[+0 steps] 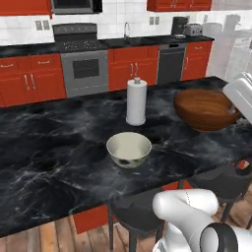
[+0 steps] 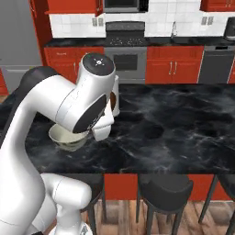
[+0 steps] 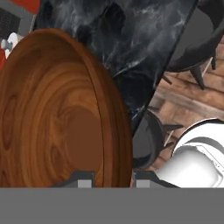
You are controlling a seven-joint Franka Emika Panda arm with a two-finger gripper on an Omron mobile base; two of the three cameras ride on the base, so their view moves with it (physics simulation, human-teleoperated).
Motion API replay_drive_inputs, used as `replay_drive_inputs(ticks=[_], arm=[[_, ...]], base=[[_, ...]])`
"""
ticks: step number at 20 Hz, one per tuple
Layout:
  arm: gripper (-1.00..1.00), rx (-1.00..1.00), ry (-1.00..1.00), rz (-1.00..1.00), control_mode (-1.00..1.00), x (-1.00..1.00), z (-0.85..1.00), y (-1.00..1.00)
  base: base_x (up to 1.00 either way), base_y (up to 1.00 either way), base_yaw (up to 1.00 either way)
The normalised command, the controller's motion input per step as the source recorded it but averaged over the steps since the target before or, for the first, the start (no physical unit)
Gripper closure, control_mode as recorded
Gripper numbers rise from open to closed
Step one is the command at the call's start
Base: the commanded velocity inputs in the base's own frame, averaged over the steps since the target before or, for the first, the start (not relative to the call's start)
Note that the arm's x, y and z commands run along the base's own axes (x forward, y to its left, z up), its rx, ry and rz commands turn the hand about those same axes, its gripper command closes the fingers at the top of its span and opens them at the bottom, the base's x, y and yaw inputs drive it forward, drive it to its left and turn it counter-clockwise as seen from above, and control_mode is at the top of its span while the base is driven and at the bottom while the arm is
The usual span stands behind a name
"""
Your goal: Pick up the bowls from the cabinet and place each bowl in front of a stool on the dining counter.
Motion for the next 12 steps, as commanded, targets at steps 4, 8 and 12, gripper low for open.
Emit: replay_drive_inputs(ticks=[4, 8, 12], arm=[[1.0, 0.0, 0.0, 0.0, 1.0, 0.0, 0.0, 0.0], [1.0, 0.0, 0.0, 0.0, 1.0, 0.0, 0.0, 0.0], [1.0, 0.0, 0.0, 0.0, 1.0, 0.0, 0.0, 0.0]], base=[[0.28, -0.99, 0.51], [0.22, -1.0, 0.41], [0.01, -0.74, 0.17]])
